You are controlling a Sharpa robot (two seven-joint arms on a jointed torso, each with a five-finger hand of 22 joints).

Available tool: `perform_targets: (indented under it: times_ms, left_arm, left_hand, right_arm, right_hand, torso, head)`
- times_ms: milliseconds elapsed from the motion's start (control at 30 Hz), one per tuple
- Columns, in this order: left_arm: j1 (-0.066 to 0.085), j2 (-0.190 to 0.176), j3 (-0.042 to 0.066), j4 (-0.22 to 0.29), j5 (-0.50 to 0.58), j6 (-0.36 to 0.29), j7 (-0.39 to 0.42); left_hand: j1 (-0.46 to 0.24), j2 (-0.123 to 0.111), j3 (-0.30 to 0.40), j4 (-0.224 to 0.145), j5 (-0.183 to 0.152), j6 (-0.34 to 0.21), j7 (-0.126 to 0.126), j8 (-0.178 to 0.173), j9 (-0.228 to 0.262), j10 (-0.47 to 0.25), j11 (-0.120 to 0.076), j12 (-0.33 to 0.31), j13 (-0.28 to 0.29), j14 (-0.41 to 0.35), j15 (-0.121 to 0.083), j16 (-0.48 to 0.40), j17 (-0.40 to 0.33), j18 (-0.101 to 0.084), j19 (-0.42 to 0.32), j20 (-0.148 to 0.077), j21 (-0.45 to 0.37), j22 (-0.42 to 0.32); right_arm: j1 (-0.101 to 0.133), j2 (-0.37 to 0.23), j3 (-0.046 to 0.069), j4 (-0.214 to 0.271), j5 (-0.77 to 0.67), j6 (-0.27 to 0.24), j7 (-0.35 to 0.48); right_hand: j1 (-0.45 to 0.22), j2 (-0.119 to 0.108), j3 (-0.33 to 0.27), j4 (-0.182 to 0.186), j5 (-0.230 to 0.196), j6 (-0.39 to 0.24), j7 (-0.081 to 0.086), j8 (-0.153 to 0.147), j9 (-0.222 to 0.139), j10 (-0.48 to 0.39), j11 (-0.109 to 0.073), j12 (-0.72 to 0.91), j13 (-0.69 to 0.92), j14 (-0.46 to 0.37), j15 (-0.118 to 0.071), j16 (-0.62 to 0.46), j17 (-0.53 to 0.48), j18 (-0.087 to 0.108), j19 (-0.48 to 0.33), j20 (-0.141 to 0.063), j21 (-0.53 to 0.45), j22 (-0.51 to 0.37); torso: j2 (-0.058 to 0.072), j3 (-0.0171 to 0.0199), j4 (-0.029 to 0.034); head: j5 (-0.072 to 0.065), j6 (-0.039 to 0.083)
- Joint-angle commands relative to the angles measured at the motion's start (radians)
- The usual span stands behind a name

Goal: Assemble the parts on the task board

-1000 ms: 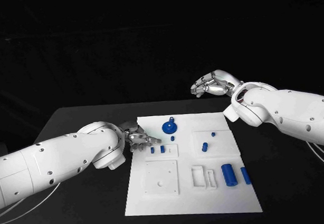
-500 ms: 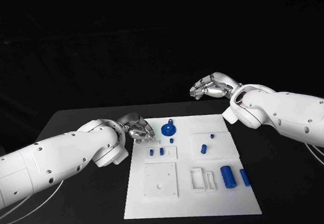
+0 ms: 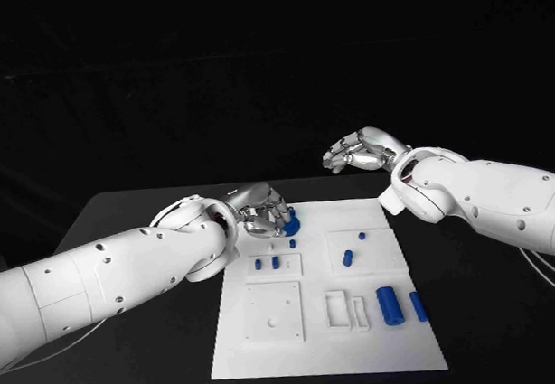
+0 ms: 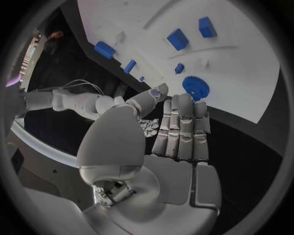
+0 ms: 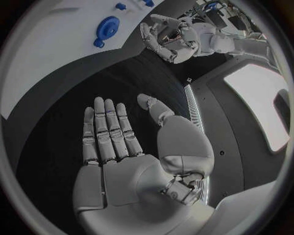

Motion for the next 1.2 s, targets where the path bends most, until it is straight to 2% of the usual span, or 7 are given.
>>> perform_targets:
  times_ms: [33,233,400,767,1000,1200]
  left_arm:
    - [0.0,0.025,-0.001,-0.028,-0.181,-0.001,0.053]
    - [-0.005,0.062,-0.002,-0.076,-0.242,0.043,0.053]
    - [-0.023,0.081,-0.002,-0.106,-0.259,0.049,0.055]
    - [-0.038,0.099,-0.002,-0.117,-0.275,0.081,0.019]
    - [-0.04,0.102,-0.002,-0.124,-0.275,0.106,0.01]
    - [-0.046,0.107,-0.002,-0.132,-0.281,0.12,0.005]
  left_hand:
    - [0.0,-0.002,-0.004,0.001,-0.002,0.006,-0.001,-0.005,-0.008,0.004,0.004,-0.036,-0.014,0.009,0.005,-0.002,0.005,0.022,0.013,-0.031,-0.006,0.003]
    - [0.003,0.0,-0.007,0.001,-0.001,0.02,-0.004,-0.006,-0.018,0.015,0.007,-0.079,-0.033,0.021,0.007,0.003,0.012,0.03,0.026,-0.028,-0.004,0.009]
    - [-0.003,-0.001,-0.012,0.004,-0.005,0.025,-0.005,-0.007,-0.023,0.018,0.009,-0.097,-0.041,0.023,0.009,0.005,0.015,0.032,0.03,-0.026,-0.004,0.011]
    - [-0.032,-0.028,-0.026,0.02,-0.008,0.009,0.003,-0.021,-0.037,0.016,0.016,-0.139,-0.058,0.029,0.015,0.01,0.022,0.039,0.038,-0.021,-0.005,0.018]
    - [-0.029,-0.025,-0.023,0.024,-0.003,-0.002,0.007,-0.029,-0.045,0.015,0.018,-0.156,-0.066,0.032,0.017,0.016,0.027,0.044,0.042,-0.019,-0.004,0.022]
    - [-0.017,-0.007,-0.021,0.022,0.005,0.01,0.004,-0.025,-0.05,0.035,0.014,-0.165,-0.071,0.049,0.012,0.042,0.042,0.05,0.055,-0.021,0.006,0.031]
  right_arm:
    - [0.0,0.003,0.001,0.001,0.002,0.011,0.01]
    - [0.0,0.005,0.001,0.004,0.002,0.012,0.01]
    - [0.0,0.003,0.001,0.009,0.002,0.011,0.009]
    - [0.0,0.002,0.001,0.016,0.002,0.011,0.009]
    - [0.0,0.001,0.001,0.017,0.002,0.011,0.009]
    - [0.0,0.001,0.001,0.018,0.002,0.011,0.009]
  right_hand:
    - [-0.008,-0.001,-0.002,-0.001,0.006,-0.008,0.0,0.005,-0.002,0.005,-0.001,-0.004,-0.001,0.002,0.002,-0.006,-0.002,0.008,-0.004,0.001,-0.005,0.001]
    - [-0.007,-0.001,-0.002,-0.001,0.006,-0.008,0.0,0.005,-0.002,0.005,-0.001,-0.004,-0.001,0.002,0.002,-0.006,-0.002,0.008,-0.004,0.001,-0.005,0.001]
    - [-0.007,-0.001,-0.002,-0.001,0.006,-0.008,0.0,0.005,-0.002,0.005,-0.001,-0.004,-0.001,0.002,0.002,-0.006,-0.002,0.008,-0.004,0.001,-0.005,0.002]
    - [-0.007,-0.001,-0.002,-0.001,0.006,-0.008,0.0,0.006,-0.002,0.006,-0.001,-0.005,-0.001,0.002,0.002,-0.006,-0.002,0.009,-0.004,0.001,-0.005,0.002]
    - [-0.007,-0.002,-0.002,-0.001,0.006,-0.008,0.0,0.006,-0.002,0.006,-0.001,-0.005,-0.001,0.003,0.002,-0.006,-0.002,0.009,-0.004,0.002,-0.005,0.002]
    - [-0.007,-0.002,-0.002,-0.001,0.006,-0.008,0.0,0.006,-0.003,0.006,-0.001,-0.005,-0.001,0.003,0.002,-0.006,-0.002,0.009,-0.004,0.002,-0.005,0.002]
  torso:
    - [0.001,-0.0009,0.0001]
    - [0.004,-0.0011,-0.0046]
    - [0.009,-0.0007,-0.0097]
    - [0.017,0.0006,-0.0164]
    - [0.015,0.0012,-0.0145]
    - [0.015,0.0008,-0.0138]
  head:
    - [0.0,0.002]
    - [0.0,0.002]
    - [0.002,0.004]
    - [0.005,0.007]
    - [0.003,0.004]
    - [0.002,0.003]
